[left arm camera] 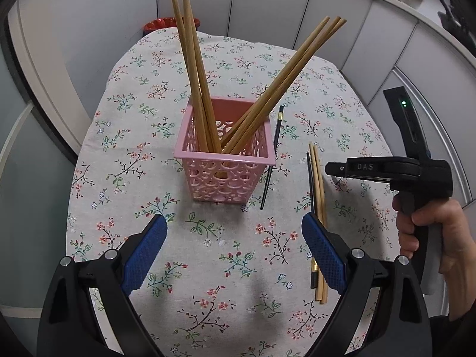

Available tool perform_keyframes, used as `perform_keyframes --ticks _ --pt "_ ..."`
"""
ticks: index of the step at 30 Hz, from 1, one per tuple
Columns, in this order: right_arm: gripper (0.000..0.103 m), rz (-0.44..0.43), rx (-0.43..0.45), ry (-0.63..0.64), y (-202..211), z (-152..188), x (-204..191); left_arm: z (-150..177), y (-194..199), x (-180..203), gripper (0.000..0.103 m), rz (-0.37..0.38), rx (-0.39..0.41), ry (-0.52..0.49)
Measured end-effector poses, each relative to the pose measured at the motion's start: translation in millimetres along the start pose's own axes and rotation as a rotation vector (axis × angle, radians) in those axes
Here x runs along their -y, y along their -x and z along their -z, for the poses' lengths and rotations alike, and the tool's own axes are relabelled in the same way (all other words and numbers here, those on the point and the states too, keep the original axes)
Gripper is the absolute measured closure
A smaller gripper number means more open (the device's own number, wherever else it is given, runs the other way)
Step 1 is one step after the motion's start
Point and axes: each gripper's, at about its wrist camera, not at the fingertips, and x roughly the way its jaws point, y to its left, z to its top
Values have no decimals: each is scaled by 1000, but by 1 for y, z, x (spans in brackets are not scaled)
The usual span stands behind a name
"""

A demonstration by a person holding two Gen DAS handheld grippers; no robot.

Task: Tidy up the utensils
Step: 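Move both open tools back to the remaining chopsticks on the cloth, then grasp a wooden chopstick with the right tool while the left tool grasps another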

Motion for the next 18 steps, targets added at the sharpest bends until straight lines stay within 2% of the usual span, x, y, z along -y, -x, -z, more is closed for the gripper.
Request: perform_keyframes --ticks 7,11,13,18 --pt "90 38 -22 24 -11 -2 -9 2 -1 0 14 4 -11 -5" --pt "94 127 -56 74 -12 1 -18 4 -2 3 14 3 -13 -18" --pt "98 157 -44 115 -12 3 -23 6 -3 9 14 7 -17 -34" --pt "98 76 -47 35 0 3 12 16 4 29 14 1 2 -102"
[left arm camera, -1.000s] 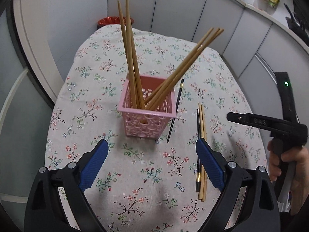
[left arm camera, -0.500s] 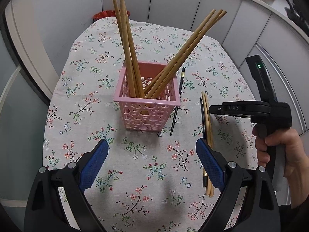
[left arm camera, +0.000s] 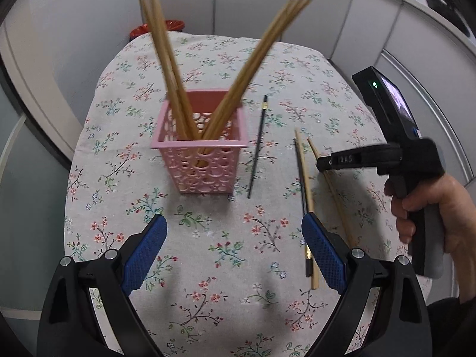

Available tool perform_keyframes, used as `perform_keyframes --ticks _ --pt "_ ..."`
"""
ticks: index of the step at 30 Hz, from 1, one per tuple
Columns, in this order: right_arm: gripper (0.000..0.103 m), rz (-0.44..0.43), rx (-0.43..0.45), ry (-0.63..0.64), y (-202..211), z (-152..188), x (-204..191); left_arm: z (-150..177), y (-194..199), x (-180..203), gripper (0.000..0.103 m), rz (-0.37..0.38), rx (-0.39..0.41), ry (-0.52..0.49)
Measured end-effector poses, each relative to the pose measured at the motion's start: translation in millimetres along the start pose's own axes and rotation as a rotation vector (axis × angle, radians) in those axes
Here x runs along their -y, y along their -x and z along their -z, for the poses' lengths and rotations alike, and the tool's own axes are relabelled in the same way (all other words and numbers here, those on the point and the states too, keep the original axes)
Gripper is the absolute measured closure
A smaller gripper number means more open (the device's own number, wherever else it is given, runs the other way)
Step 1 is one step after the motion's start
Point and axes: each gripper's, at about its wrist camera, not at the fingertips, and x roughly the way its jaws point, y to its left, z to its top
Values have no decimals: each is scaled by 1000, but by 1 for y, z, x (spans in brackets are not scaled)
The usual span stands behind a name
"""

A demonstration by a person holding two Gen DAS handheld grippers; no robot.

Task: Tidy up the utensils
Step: 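Grasp a wooden chopstick with the right tool while the left tool grasps another, then lift both wooden chopsticks and carry them over the pink basket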

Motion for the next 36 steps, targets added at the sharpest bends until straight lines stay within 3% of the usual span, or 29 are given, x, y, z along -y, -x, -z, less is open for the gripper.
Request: perform_keyframes --ticks 2,4,8,12,16,20,31,36 --pt "98 -11 16 -30 9 3 16 2 1 10 15 8 3 -31" --pt "98 -37 34 -59 21 7 33 3 -1 23 23 30 -5 -65" --pt "98 -66 73 -92 46 18 61 3 -14 51 52 88 -49 -110" --pt "98 -68 75 -92 59 29 82 2 -46 81 66 126 -123 -113" --pt "98 -83 73 -96 64 34 94 -9 -74 100 73 95 -138 -132" --pt "98 -103 77 -92 68 40 97 -35 -101 105 88 34 -102 -147" --pt "98 -142 86 -97 73 34 112 -86 -151 89 92 -10 -122 -14" --pt "98 -139 81 -107 71 32 119 -88 -158 95 92 -27 -117 -63"
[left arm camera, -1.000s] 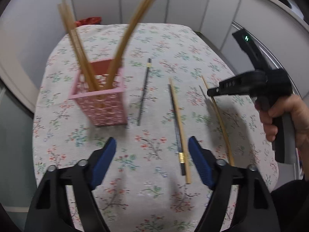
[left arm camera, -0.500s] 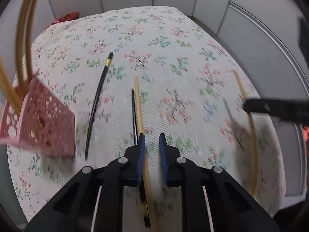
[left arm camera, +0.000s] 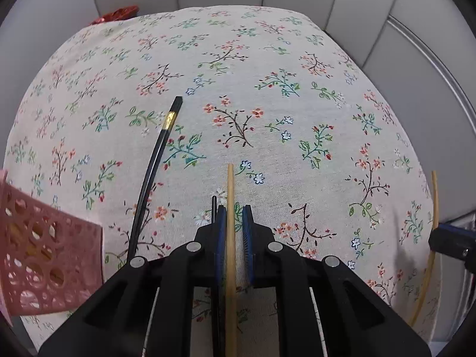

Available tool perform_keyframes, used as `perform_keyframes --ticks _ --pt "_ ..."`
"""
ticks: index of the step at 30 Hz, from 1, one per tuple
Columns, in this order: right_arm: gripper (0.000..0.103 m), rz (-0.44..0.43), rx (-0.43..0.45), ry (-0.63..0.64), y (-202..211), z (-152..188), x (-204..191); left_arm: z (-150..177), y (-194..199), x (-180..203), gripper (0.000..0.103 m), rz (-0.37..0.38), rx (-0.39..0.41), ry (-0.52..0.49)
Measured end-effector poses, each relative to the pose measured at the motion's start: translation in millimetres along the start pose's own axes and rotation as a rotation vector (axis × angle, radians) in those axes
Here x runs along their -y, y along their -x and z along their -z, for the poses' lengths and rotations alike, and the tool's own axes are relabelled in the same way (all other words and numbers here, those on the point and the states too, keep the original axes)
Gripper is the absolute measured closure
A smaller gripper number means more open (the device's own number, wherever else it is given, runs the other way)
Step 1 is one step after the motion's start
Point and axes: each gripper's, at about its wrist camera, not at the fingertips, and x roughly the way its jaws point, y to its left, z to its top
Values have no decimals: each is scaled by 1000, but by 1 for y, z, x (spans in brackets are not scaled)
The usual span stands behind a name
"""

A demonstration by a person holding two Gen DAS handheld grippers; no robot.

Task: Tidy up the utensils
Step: 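Lift both wooden chopsticks and carry them over the pink basket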

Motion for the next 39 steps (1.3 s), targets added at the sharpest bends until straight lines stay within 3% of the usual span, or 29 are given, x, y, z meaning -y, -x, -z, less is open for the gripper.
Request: perform_keyframes --ticks 6,11,24,39 --pt "98 10 7 4 0 1 -1 3 1 7 97 -36 -10 -35" --pt "98 20 58 25 18 8 -8 15 22 10 97 -18 21 -64" --pt "98 36 258 180 90 43 -59 57 155 10 97 15 302 -140" --pt "98 17 455 301 142 64 -119 76 259 -26 97 71 559 -113"
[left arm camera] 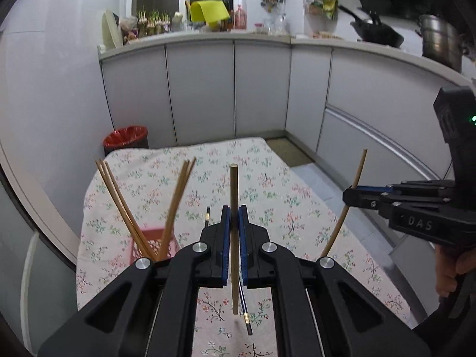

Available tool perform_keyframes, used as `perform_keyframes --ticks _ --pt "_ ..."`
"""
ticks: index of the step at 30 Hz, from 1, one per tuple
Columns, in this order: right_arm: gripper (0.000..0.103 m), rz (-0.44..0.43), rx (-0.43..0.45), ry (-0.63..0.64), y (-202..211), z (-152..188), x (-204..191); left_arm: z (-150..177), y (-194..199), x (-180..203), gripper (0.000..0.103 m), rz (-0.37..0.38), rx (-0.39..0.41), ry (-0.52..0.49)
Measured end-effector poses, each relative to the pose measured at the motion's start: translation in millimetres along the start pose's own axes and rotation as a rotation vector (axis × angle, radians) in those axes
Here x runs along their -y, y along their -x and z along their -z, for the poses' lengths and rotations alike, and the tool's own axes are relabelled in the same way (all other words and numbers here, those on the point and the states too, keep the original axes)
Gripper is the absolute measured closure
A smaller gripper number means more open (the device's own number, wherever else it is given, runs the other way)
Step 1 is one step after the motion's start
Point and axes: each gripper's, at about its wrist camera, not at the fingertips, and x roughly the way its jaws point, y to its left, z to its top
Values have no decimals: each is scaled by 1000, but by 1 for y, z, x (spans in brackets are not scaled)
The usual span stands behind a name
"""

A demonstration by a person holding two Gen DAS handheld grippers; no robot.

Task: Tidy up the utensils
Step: 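Lift both wooden chopsticks and carry them over the pink basket, then lower both chopsticks into the pink basket and open both tools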

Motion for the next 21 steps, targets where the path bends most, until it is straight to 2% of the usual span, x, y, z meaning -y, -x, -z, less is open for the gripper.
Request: perform_keyframes --ticks 5,9,15,21 --pt "98 -39 85 10 12 -17 -17 -21 31 -19 97 -27 108 31" --pt "98 -70 136 22 15 -28 -35 -34 46 -41 97 -93 207 69" --pt "98 -114 171 41 13 -38 -64 -39 44 -65 97 -174 264 111" --pt "98 -146 217 37 12 -45 -80 -34 26 -74 97 -230 297 78"
